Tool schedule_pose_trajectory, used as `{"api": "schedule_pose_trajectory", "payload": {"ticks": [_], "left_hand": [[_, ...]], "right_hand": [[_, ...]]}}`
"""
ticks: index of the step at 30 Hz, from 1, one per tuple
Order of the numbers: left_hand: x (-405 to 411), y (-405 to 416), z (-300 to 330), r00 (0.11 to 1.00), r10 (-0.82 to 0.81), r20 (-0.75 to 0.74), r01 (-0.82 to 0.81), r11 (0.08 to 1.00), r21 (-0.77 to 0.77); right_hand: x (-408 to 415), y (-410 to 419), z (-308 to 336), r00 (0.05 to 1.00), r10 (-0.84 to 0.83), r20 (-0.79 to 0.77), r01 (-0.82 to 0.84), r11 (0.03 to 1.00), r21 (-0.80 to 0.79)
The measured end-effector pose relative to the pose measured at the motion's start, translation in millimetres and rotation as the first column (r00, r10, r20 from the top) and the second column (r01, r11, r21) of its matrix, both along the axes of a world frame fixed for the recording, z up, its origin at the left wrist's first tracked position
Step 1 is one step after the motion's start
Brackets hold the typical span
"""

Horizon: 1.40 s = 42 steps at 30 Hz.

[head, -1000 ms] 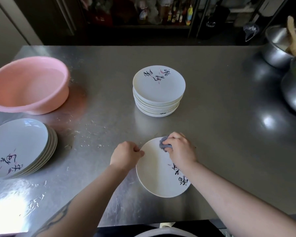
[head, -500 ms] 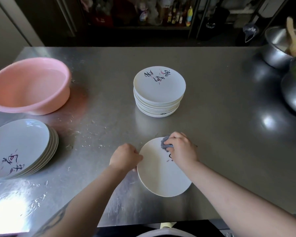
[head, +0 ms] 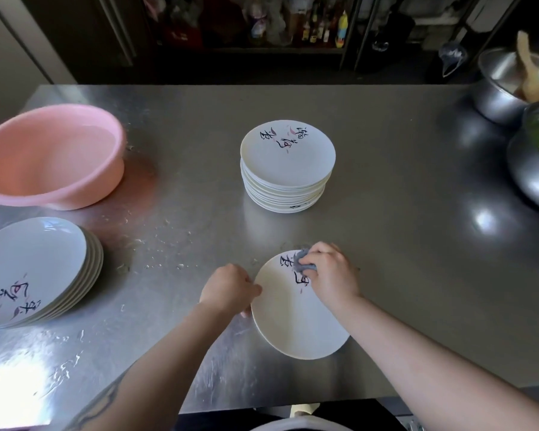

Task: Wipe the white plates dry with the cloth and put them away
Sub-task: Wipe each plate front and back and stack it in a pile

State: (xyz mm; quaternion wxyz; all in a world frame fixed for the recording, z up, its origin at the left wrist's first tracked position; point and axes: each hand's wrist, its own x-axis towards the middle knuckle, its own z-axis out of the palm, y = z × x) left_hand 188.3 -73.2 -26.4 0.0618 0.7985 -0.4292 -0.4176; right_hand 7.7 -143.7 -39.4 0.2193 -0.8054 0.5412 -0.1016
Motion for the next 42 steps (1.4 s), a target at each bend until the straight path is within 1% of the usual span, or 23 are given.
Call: {"api": "schedule_pose_trajectory", "payload": {"ticks": [2, 3, 4, 5, 6, 7, 8, 9, 12, 14, 17, 18, 19, 21, 22, 23, 26, 29, 32, 36, 38, 42], "left_hand": [[-5.6, 5.3, -0.4, 0.995, -0.101, -0.016, 0.102, 0.990, 0.093], [-8.5, 3.6, 0.5, 0.991, -0.134, 0.019, 0.131, 0.986, 0.100], [-10.1, -0.8, 1.4, 0.986, -0.145, 0.086, 0.139, 0.988, 0.068], [-10.7, -6.4, 1.6, 0.980, -0.123, 0.154, 0.124, 0.992, 0.001], [-11.5, -12.9, 2.0, 0.978, -0.078, 0.191, 0.096, 0.992, -0.084], [-13.0, -19.3, 2.7, 0.982, -0.035, 0.185, 0.065, 0.985, -0.159], [-14.7, -24.8, 3.1, 0.988, -0.011, 0.153, 0.043, 0.978, -0.203], [-16.1, -28.6, 2.8, 0.993, -0.001, 0.121, 0.027, 0.976, -0.214], [-14.8, -26.2, 4.1, 0.993, 0.025, 0.117, -0.005, 0.986, -0.165], [-8.2, -15.6, 3.2, 0.997, 0.022, 0.067, -0.016, 0.995, -0.098], [-7.7, 1.4, 4.4, 0.995, -0.096, -0.007, 0.096, 0.991, 0.096], [-9.8, 2.0, 5.5, 0.993, -0.122, 0.009, 0.120, 0.987, 0.110], [-11.3, -0.6, 7.1, 0.991, -0.121, 0.056, 0.117, 0.990, 0.079], [-13.2, -12.1, 8.9, 0.988, -0.048, 0.149, 0.058, 0.996, -0.064], [-14.4, -18.3, 8.8, 0.986, -0.014, 0.167, 0.036, 0.991, -0.130], [-16.1, -23.9, 8.3, 0.986, -0.006, 0.164, 0.033, 0.986, -0.164], [-18.2, -27.5, 1.3, 0.995, 0.023, 0.098, -0.005, 0.984, -0.176], [-10.1, -17.3, -5.5, 0.991, 0.122, 0.051, -0.110, 0.974, -0.197], [-2.5, -4.8, -12.0, 0.970, 0.241, 0.019, -0.228, 0.941, -0.251], [-4.2, 2.9, -16.7, 0.946, 0.324, -0.017, -0.316, 0.908, -0.276], [-4.6, 4.3, -17.3, 0.942, 0.334, -0.026, -0.328, 0.903, -0.279], [-4.8, 6.6, -18.0, 0.942, 0.334, -0.021, -0.324, 0.897, -0.300]], "right_hand": [[0.4, 2.0, 0.2, 1.000, 0.013, 0.003, -0.013, 1.000, 0.002], [3.1, 3.3, 0.4, 1.000, 0.026, -0.001, -0.026, 1.000, 0.001], [6.6, 4.7, 0.5, 0.999, 0.044, 0.001, -0.044, 0.999, -0.004], [10.4, 6.3, 0.6, 0.997, 0.070, 0.013, -0.069, 0.998, -0.009], [14.2, 8.3, 0.2, 0.995, 0.098, 0.032, -0.097, 0.995, -0.015], [17.5, 10.2, -0.1, 0.992, 0.118, 0.051, -0.118, 0.993, -0.015], [19.4, 11.1, -0.8, 0.990, 0.129, 0.060, -0.129, 0.992, -0.012], [19.4, 11.3, -1.1, 0.990, 0.133, 0.054, -0.132, 0.991, -0.010], [9.6, 5.3, -1.3, 0.997, 0.070, 0.026, -0.069, 0.998, -0.010], [-1.6, -0.5, -1.6, 1.000, -0.006, 0.021, 0.007, 1.000, -0.016], [-8.7, -0.4, -0.5, 0.999, -0.027, -0.027, 0.026, 0.999, -0.042], [-6.8, 0.8, -0.2, 1.000, -0.020, -0.019, 0.019, 0.999, -0.036], [-3.2, 2.5, -0.1, 1.000, -0.007, 0.002, 0.007, 1.000, -0.026], [6.2, 6.4, -0.4, 0.998, 0.042, 0.040, -0.041, 0.999, -0.020], [10.9, 8.4, -0.5, 0.997, 0.068, 0.043, -0.067, 0.997, -0.023], [14.3, 9.9, -0.7, 0.995, 0.085, 0.045, -0.084, 0.996, -0.025], [13.2, 9.9, -0.2, 0.995, 0.099, 0.024, -0.098, 0.995, -0.025], [-1.4, 0.9, 3.6, 0.999, 0.022, -0.028, -0.022, 1.000, -0.007], [-19.4, -2.8, 10.1, 0.984, -0.026, -0.175, 0.022, 1.000, -0.021], [-33.9, 10.8, 12.9, 0.965, -0.023, -0.261, 0.027, 1.000, 0.009], [-41.1, 19.6, 11.8, 0.966, -0.009, -0.257, 0.022, 0.999, 0.048], [-50.5, 35.7, 10.8, 0.991, 0.022, -0.129, -0.008, 0.994, 0.107]]}}
